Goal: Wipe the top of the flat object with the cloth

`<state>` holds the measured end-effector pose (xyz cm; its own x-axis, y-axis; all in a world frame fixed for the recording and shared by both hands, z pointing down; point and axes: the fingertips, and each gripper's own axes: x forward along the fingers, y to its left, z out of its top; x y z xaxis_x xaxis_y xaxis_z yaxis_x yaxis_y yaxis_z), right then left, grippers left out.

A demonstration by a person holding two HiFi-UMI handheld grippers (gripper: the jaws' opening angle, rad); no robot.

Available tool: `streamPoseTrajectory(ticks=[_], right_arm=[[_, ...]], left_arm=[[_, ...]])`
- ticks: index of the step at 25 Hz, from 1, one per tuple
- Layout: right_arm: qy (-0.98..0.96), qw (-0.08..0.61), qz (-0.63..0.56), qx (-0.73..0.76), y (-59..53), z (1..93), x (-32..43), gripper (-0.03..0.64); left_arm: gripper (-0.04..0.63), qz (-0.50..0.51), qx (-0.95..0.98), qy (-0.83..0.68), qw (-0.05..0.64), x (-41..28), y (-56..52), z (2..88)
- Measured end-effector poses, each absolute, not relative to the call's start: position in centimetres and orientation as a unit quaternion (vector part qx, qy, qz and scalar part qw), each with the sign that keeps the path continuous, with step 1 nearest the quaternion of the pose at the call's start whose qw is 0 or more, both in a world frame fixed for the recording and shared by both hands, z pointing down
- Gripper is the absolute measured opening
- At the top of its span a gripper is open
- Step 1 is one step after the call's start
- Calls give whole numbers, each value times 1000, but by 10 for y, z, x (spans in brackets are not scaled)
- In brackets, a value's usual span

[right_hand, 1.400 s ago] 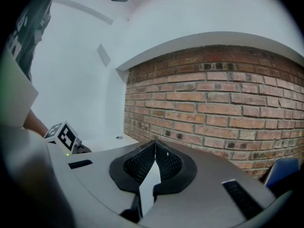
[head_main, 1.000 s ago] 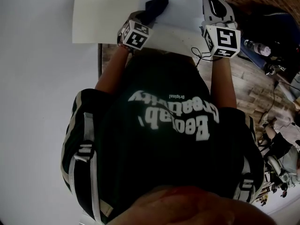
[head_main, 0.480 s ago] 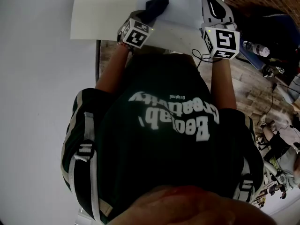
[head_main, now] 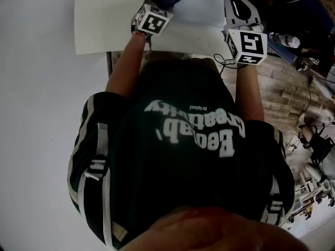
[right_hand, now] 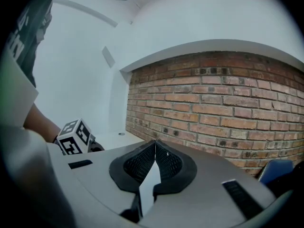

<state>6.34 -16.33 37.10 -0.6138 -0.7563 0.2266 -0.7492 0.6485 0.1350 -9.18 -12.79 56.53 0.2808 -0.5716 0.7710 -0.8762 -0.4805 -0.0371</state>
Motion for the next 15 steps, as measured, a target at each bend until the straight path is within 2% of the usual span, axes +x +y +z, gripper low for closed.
streamPoseTrajectory(ticks=[10,15], right_arm=[[-889,141,-12,435,-159,374,71,-5],[-892,142,-9,429,-158,375,65,-5]], left_arm=[[153,379,772,-478,179,-83,-211,569],[151,380,772,-480,173,-78,-217,562]])
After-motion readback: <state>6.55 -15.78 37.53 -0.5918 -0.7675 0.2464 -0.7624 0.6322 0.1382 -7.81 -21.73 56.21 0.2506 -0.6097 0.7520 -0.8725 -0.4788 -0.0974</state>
